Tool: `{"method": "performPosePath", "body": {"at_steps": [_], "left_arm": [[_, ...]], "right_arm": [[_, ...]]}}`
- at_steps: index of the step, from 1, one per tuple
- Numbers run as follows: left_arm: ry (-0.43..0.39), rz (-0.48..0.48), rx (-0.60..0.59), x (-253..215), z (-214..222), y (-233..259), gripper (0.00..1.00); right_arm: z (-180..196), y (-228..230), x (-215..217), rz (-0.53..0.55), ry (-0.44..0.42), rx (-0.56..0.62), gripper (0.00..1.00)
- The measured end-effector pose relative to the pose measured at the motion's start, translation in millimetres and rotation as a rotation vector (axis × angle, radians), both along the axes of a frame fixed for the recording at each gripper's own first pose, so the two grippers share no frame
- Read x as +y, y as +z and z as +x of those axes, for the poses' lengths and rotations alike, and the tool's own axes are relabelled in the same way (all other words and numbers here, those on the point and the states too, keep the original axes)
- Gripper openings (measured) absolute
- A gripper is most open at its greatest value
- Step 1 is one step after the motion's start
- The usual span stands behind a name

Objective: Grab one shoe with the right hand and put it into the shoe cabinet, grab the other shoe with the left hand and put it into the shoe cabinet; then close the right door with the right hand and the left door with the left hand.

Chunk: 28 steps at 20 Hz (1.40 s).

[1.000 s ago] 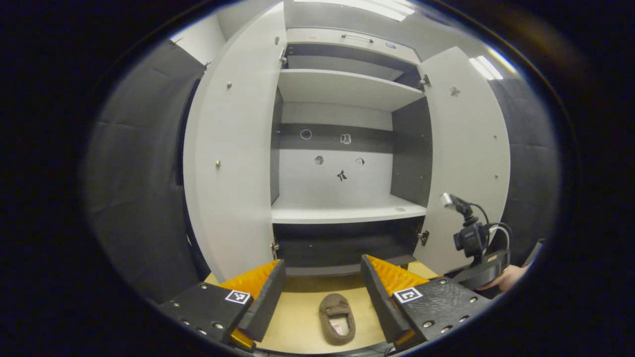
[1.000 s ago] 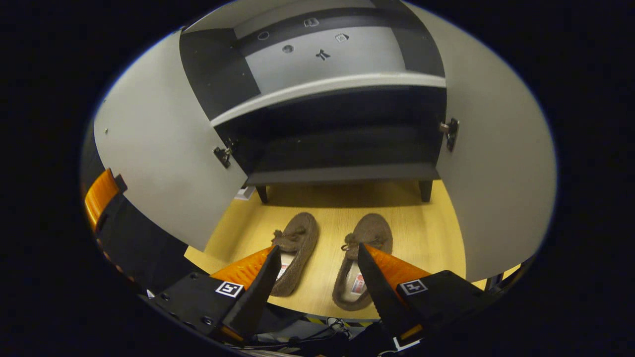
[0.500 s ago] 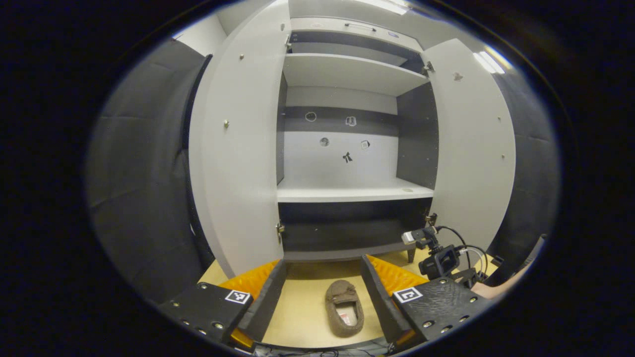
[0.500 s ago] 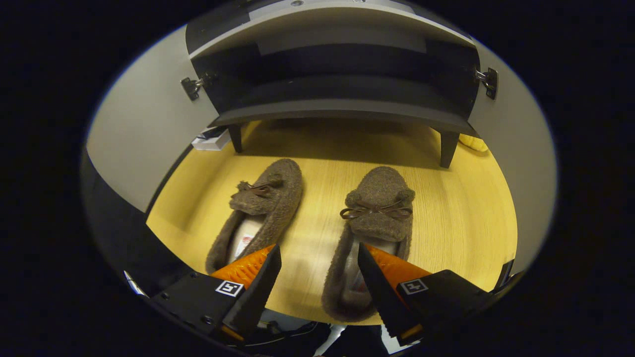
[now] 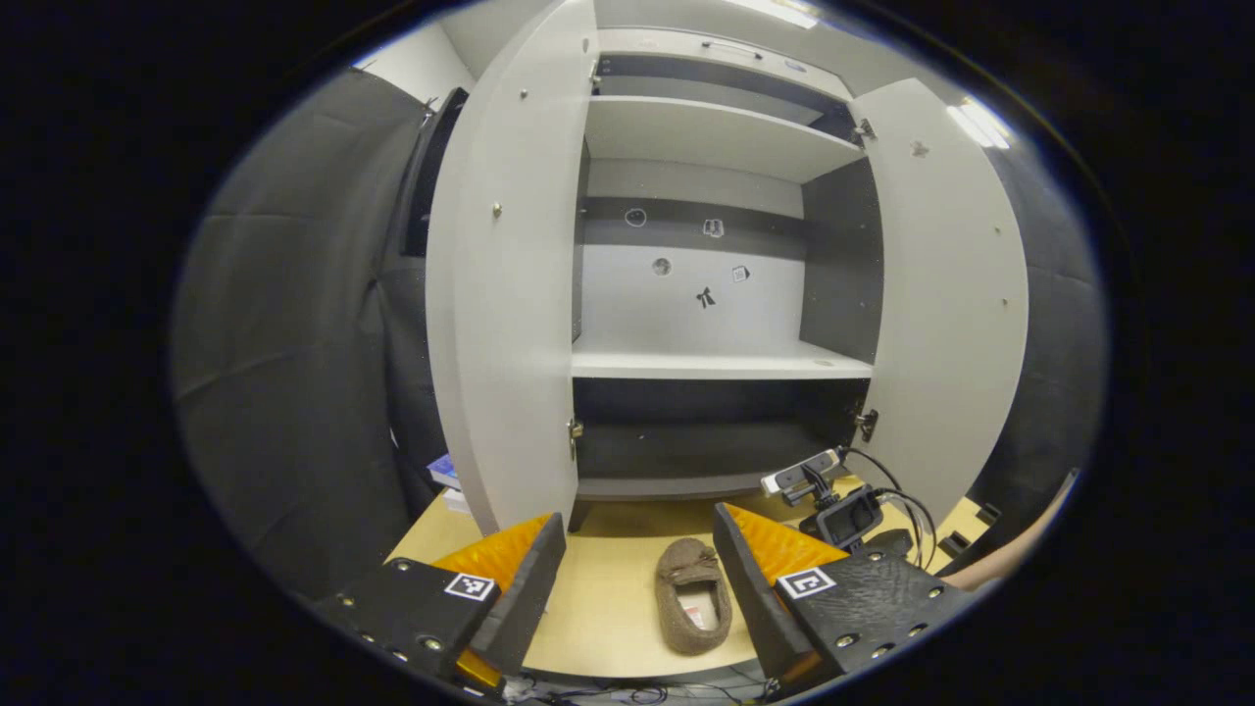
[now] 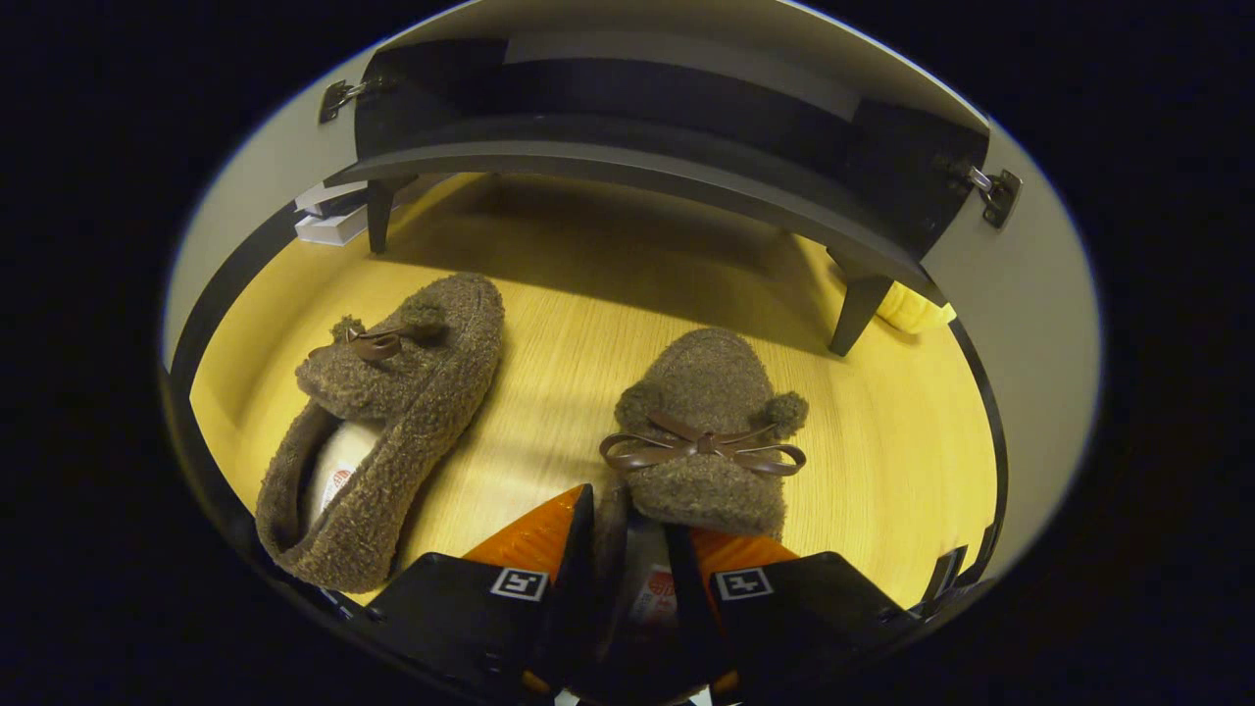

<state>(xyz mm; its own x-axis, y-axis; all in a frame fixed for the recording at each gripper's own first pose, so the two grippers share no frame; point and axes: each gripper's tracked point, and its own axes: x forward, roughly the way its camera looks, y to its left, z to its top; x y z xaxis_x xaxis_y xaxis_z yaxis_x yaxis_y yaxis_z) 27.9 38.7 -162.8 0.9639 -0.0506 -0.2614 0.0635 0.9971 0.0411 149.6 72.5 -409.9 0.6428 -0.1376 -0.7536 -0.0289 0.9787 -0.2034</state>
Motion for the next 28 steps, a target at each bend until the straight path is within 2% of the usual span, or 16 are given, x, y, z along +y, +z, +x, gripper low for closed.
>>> {"method": "performPosePath", "body": {"at_steps": [2,3,4,7,10,11,12,13,14,17,18,21,22,23,24,28], "left_arm": [[-0.012,0.005,-0.01,-3.9,-2.3,1.9,0.88],[-0.017,0.01,-0.016,-5.6,-4.0,3.0,0.88],[-0.02,0.012,-0.021,-7.0,-5.0,5.0,0.88],[-0.031,0.0,-0.041,-14.5,-11.1,11.8,0.95],[-0.036,-0.006,-0.05,-19.5,-19.7,13.2,0.88],[-0.038,-0.006,-0.052,-21.3,-22.3,13.1,0.95],[-0.041,-0.006,-0.051,-23.3,-23.6,13.1,0.95],[-0.045,-0.005,-0.049,-25.2,-25.1,11.5,0.81],[-0.052,-0.002,-0.046,-27.7,-26.6,9.9,0.88],[-0.076,0.016,-0.039,-33.8,-26.1,6.9,0.92],[-0.084,0.023,-0.04,-35.5,-24.5,7.4,0.88],[-0.116,0.037,-0.045,-43.0,-17.4,6.6,0.88],[-0.125,0.044,-0.043,-45.1,-15.0,4.8,0.95],[-0.134,0.05,-0.039,-47.3,-14.0,1.6,0.88],[-0.143,0.055,-0.034,-49.1,-11.7,0.1,0.95],[-0.177,0.073,-0.036,-58.2,-6.9,2.7,0.95]], "right_arm": [[-1.1,-1.4,-6.9,-0.055,0.009,0.014,0.48],[-2.2,-2.4,-4.2,-0.079,0.024,0.028,0.28],[-5.8,3.2,-2.3,-0.084,0.046,0.029,0.28],[-12.9,1.9,-5.3,-0.048,0.082,0.07,0.02],[-24.5,19.2,-10.6,0.034,0.088,0.074,0.02],[-28.3,27.6,-15.3,0.049,0.081,0.062,0.02],[-33.7,35.7,-18.3,0.071,0.073,0.057,0.02],[-39.8,42.4,-19.5,0.099,0.061,0.052,0.02],[-45.8,51.1,-22.0,0.12,0.052,0.044,0.0],[-64.6,77.4,-31.9,0.137,0.049,-0.002,0.02],[-71.8,86.3,-33.2,0.143,0.049,-0.013,0.02],[-95.4,108.0,-31.3,0.186,0.041,-0.042,0.02],[-103.0,114.7,-27.9,0.206,0.033,-0.046,0.0],[-110.4,120.3,-23.1,0.23,0.026,-0.052,0.02],[-115.8,127.0,-17.4,0.256,0.024,-0.056,0.02],[-121.3,163.1,6.6,0.307,0.081,-0.094,0.02]]}}
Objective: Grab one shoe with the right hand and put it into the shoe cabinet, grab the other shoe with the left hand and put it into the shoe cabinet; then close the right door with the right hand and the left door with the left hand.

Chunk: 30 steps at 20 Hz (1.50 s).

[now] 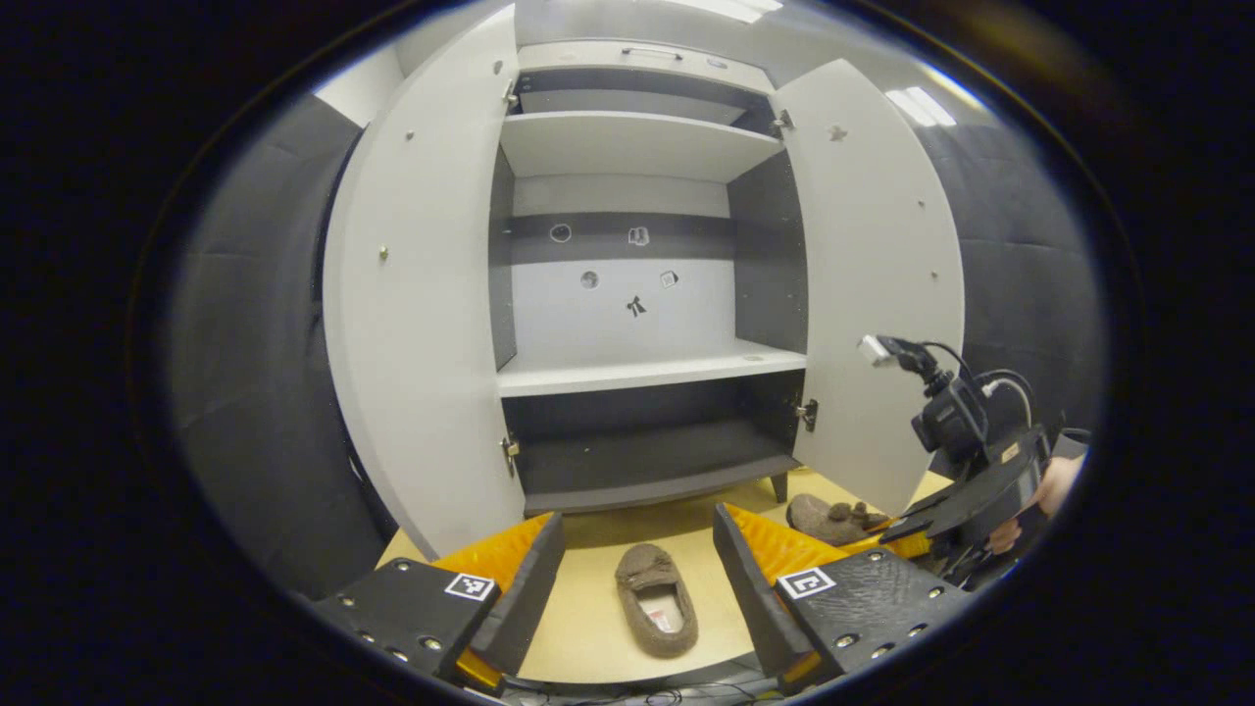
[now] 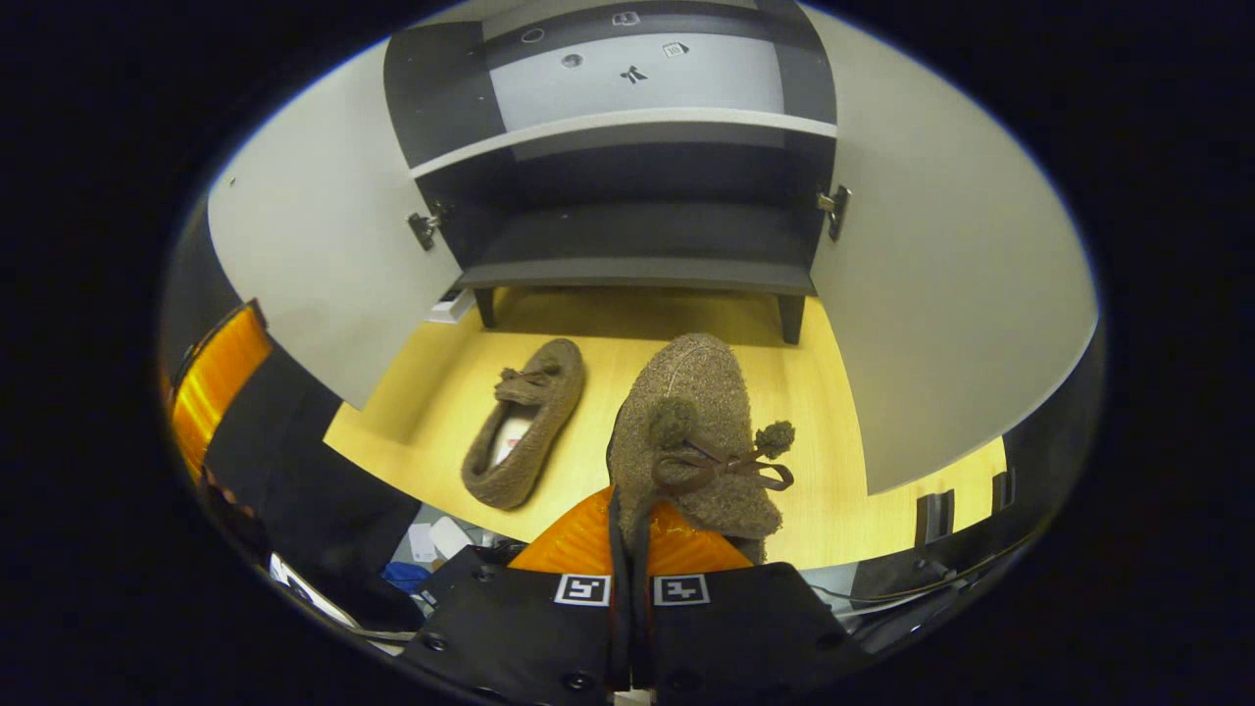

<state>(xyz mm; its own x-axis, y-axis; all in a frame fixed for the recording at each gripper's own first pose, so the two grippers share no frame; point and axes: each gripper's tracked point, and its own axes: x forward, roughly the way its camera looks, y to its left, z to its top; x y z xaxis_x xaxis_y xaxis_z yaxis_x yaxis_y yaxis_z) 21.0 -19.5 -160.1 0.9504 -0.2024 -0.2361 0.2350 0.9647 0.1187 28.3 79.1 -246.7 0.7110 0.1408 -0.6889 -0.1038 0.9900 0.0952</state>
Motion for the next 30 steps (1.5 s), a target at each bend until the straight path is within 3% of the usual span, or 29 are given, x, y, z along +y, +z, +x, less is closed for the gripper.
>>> {"method": "performPosePath", "body": {"at_steps": [5,6,9,15,22,30], "left_arm": [[-0.005,0.015,-0.018,-1.5,-0.7,9.1,0.95],[-0.003,0.017,-0.021,-1.7,-1.0,11.1,0.88],[-0.005,0.008,-0.03,-4.8,-1.3,18.7,0.88],[-0.019,0.0,-0.053,-15.7,14.9,42.3,0.88],[0.039,-0.006,-0.062,-11.9,40.7,63.9,0.88],[0.167,0.04,-0.073,3.1,69.3,73.4,0.88]], "right_arm": [[28.1,84.5,15.3,-0.021,0.058,-0.149,0.02],[35.2,100.9,16.0,-0.038,0.07,-0.176,0.02],[56.0,144.4,28.0,-0.012,0.106,-0.248,0.02],[116.0,216.0,15.7,0.005,0.104,-0.348,0.02],[216.9,282.3,3.5,0.068,0.038,-0.47,0.02],[322.9,308.2,-49.8,0.044,-0.075,-0.587,0.02]]}}
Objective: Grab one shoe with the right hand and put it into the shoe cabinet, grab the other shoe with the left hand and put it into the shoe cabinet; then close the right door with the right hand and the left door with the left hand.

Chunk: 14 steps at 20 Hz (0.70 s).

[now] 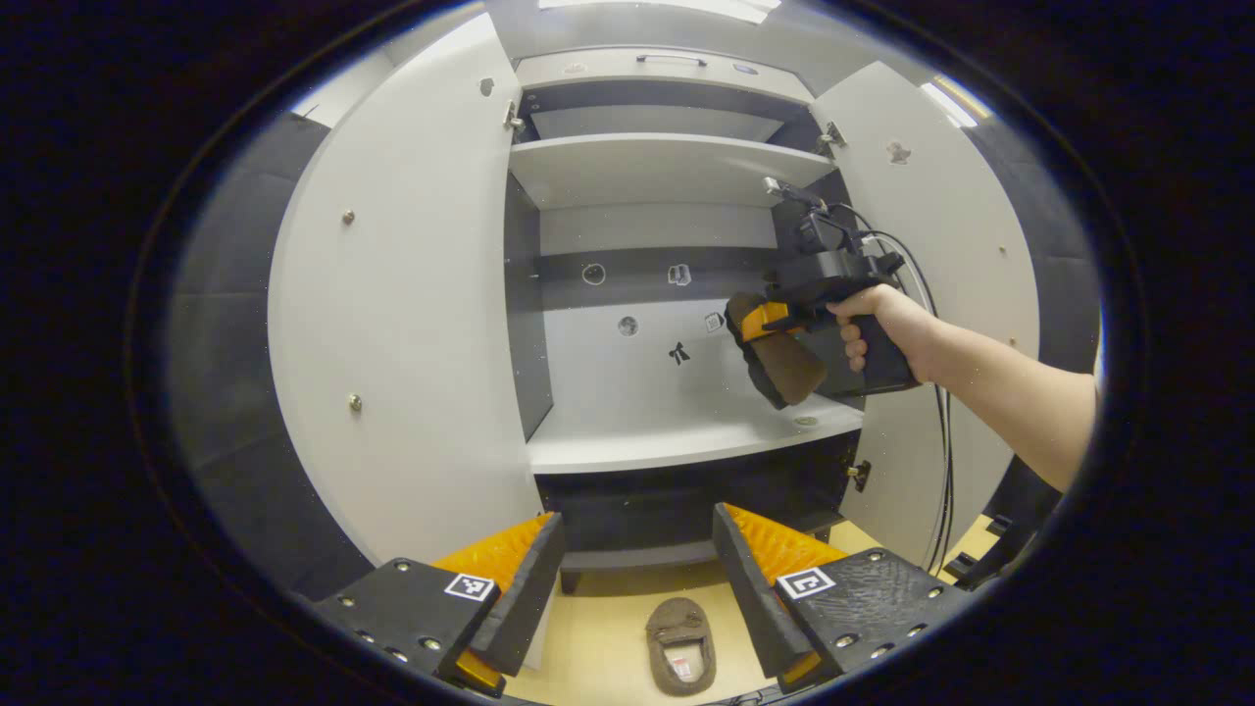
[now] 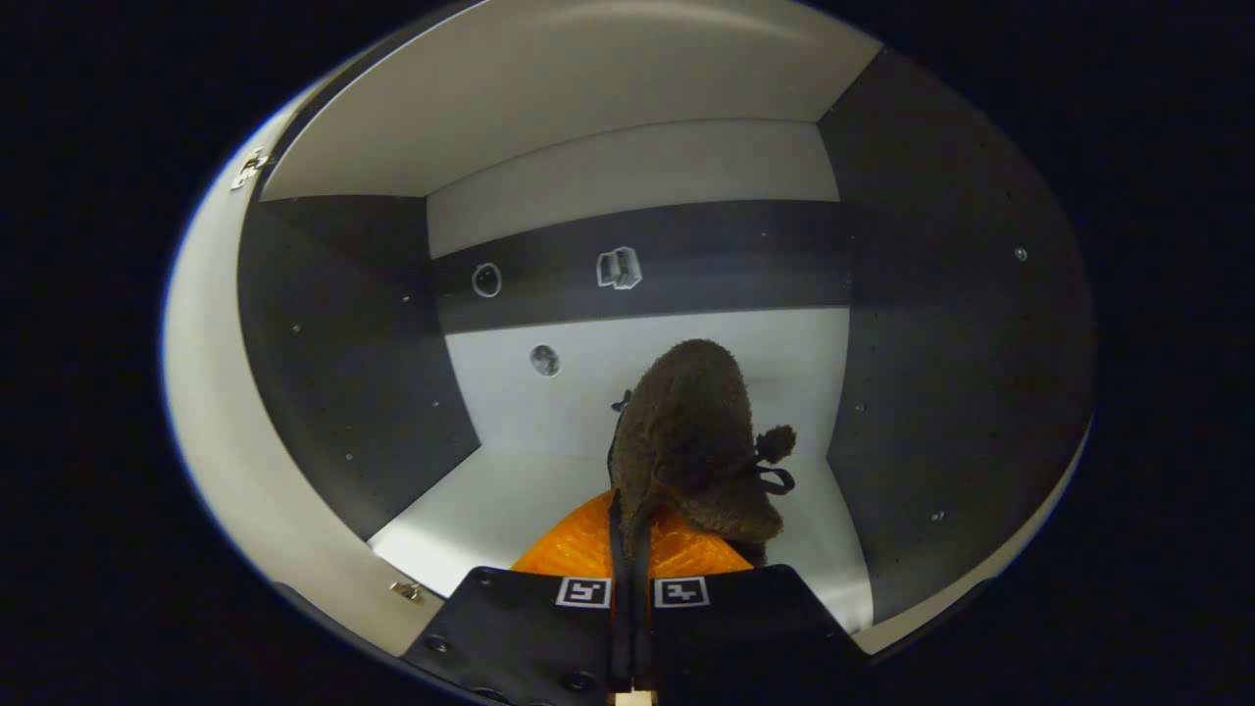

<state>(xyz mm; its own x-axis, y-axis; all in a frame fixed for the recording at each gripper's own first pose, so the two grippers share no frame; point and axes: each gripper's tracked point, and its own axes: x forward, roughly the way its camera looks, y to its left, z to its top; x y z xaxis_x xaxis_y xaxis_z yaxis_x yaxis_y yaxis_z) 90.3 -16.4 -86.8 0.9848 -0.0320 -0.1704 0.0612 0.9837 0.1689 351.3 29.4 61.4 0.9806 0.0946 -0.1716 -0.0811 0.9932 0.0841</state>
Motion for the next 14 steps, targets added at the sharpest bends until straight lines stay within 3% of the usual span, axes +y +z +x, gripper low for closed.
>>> {"method": "performPosePath", "body": {"at_steps": [5,8,14], "left_arm": [[0.024,-0.001,0.04,-16.2,11.4,-11.3,0.86],[0.027,0.014,0.045,-25.2,18.6,-14.0,0.88],[0.039,0.043,0.079,-34.8,17.0,-31.7,0.88]], "right_arm": [[37.2,-33.9,-21.5,0.012,-0.055,0.034,0.02],[37.5,-34.3,-21.9,0.044,-0.045,-0.01,0.02],[38.4,-33.7,-20.1,-0.008,-0.039,-0.059,0.07]]}}
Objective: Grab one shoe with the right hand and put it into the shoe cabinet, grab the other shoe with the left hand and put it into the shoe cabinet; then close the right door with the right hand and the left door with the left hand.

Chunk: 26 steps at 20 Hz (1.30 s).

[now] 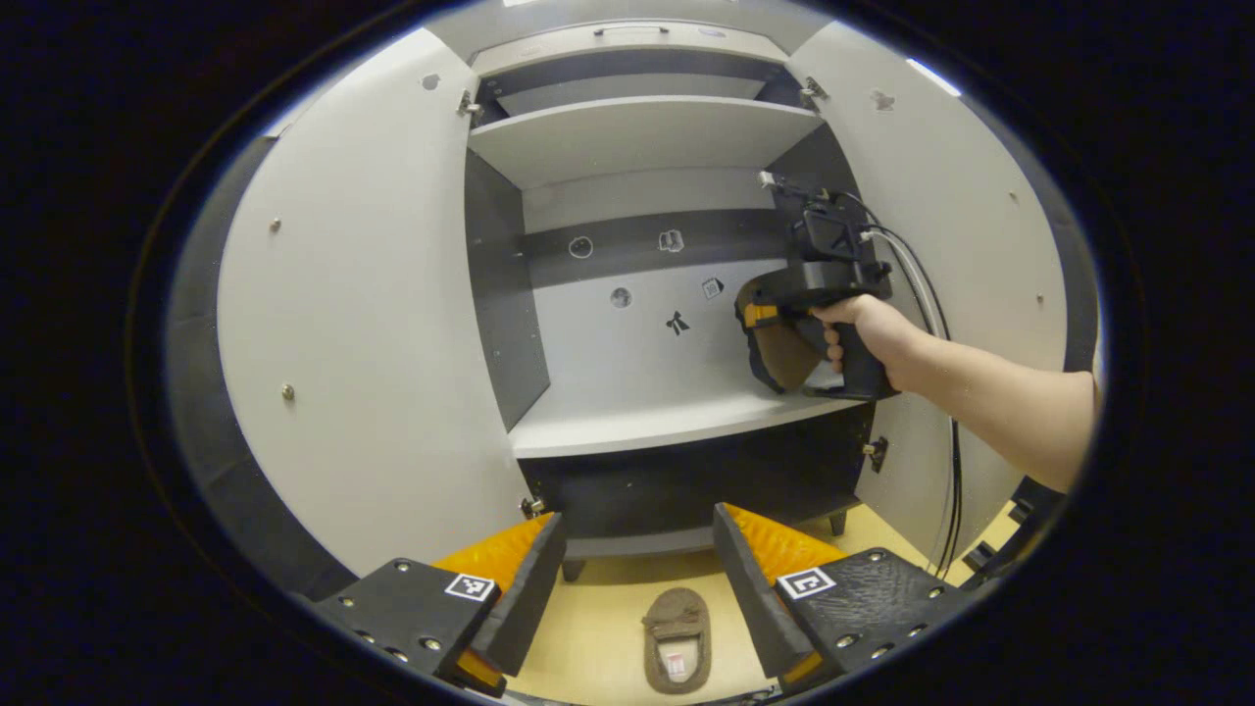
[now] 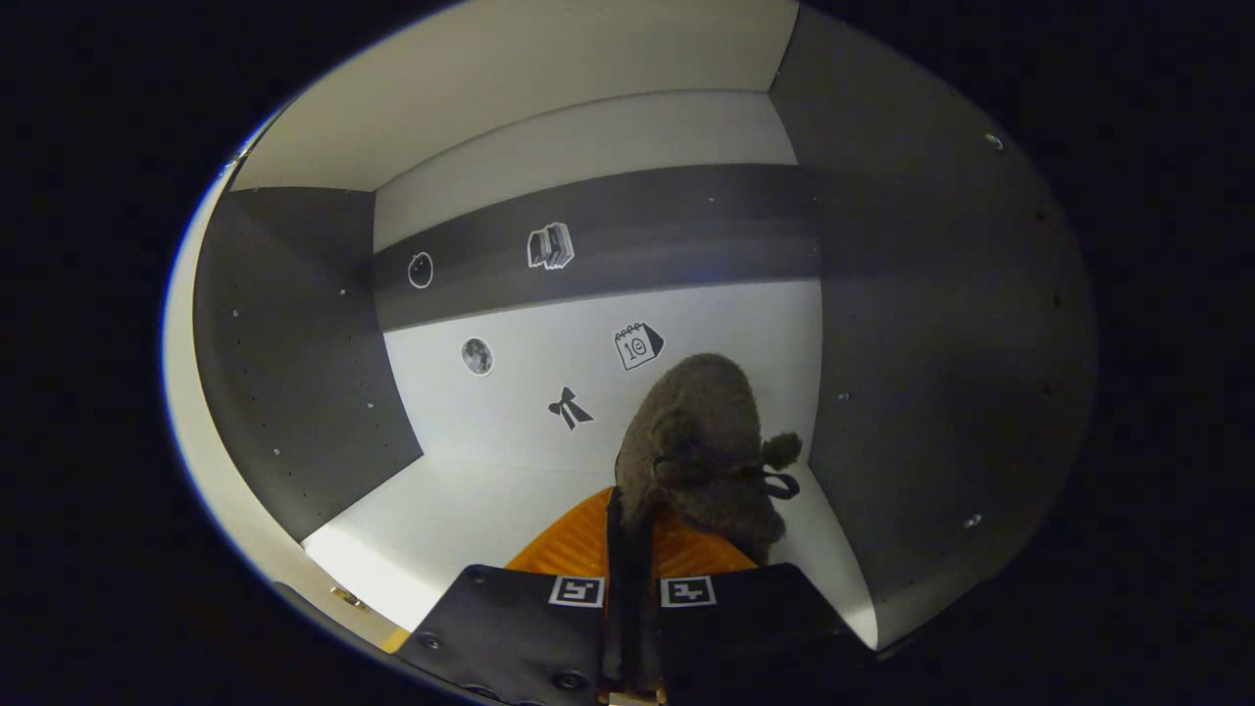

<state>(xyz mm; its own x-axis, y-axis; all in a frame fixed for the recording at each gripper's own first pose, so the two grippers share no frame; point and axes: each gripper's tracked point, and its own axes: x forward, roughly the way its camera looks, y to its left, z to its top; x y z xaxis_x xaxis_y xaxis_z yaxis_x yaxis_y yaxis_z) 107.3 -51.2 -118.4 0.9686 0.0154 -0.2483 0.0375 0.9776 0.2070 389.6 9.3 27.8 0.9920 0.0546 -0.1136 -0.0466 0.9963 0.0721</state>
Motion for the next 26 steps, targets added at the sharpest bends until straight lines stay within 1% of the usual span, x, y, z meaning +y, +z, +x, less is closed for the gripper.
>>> {"method": "performPosePath", "body": {"at_steps": [1,2,3,5,6,7,8,10,13,14,15,16,17,18,19,20,21,23,24,26], "left_arm": [[0.0,-0.01,0.0,-3.3,-2.4,-0.6,0.88],[0.001,-0.017,-0.001,-6.2,-3.0,0.2,0.88],[0.001,-0.018,-0.006,-8.1,-4.2,2.1,0.88],[-0.005,-0.02,-0.018,-10.3,-6.7,6.5,0.88],[-0.01,-0.034,-0.019,-11.6,-7.3,8.1,0.88],[-0.016,-0.052,-0.02,-12.2,-7.9,8.6,0.88],[-0.02,-0.068,-0.02,-11.5,-8.8,9.1,0.88],[-0.024,-0.08,-0.019,-5.0,-9.8,6.5,0.88],[-0.04,-0.086,-0.008,8.4,-10.4,-0.7,0.88],[-0.047,-0.09,-0.005,13.4,-10.6,-3.1,0.96],[-0.056,-0.095,0.0,18.3,-11.1,-6.5,0.95],[-0.065,-0.096,0.006,22.8,-11.1,-9.1,0.88],[-0.074,-0.092,0.013,26.8,-11.2,-14.2,0.88],[-0.086,-0.084,0.023,30.2,-11.6,-19.5,0.88],[-0.094,-0.072,0.033,33.8,-11.7,-25.3,0.95],[-0.101,-0.068,0.052,37.4,-11.2,-32.5,0.95],[-0.107,-0.068,0.064,40.2,-10.8,-39.4,0.88],[-0.125,-0.075,0.109,44.5,-7.6,-57.4,0.88],[-0.139,-0.072,0.135,46.2,-5.9,-68.1,0.88],[-0.178,-0.056,0.187,46.2,-3.6,-89.9,0.88]], "right_arm": [[0.4,-2.8,1.0,-0.006,0.007,0.002,0.07],[-0.5,-4.8,2.9,-0.007,0.023,0.008,0.13],[-6.0,-9.5,4.1,-0.014,0.029,0.028,0.27],[-15.4,-20.8,17.7,-0.028,0.073,0.078,0.54],[-18.9,-22.8,24.5,-0.038,0.086,0.084,0.68],[-22.2,-18.9,29.2,-0.045,0.095,0.066,0.82],[-29.5,-12.7,30.9,-0.062,0.083,0.05,0.96],[-46.0,2.6,31.2,-0.095,0.062,-0.004,0.96],[-78.5,12.1,35.5,-0.117,0.062,-0.033,0.96],[-90.6,15.3,36.3,-0.118,0.063,-0.042,0.95],[-102.3,18.6,34.7,-0.121,0.051,-0.058,0.96],[-114.6,24.8,30.3,-0.128,0.027,-0.086,0.96],[-127.3,30.4,27.7,-0.132,0.007,-0.122,0.96],[-141.1,35.7,26.9,-0.137,-0.005,-0.156,0.99],[-156.4,38.8,25.6,-0.136,-0.015,-0.181,0.96],[-171.5,39.7,24.3,-0.135,-0.026,-0.196,0.94],[-185.8,38.3,23.4,-0.132,-0.034,-0.206,0.94],[-213.5,32.4,23.8,-0.118,-0.048,-0.22,0.94],[-226.9,27.8,23.8,-0.112,-0.055,-0.222,0.96],[-251.8,13.8,23.7,-0.105,-0.071,-0.211,0.96]]}}
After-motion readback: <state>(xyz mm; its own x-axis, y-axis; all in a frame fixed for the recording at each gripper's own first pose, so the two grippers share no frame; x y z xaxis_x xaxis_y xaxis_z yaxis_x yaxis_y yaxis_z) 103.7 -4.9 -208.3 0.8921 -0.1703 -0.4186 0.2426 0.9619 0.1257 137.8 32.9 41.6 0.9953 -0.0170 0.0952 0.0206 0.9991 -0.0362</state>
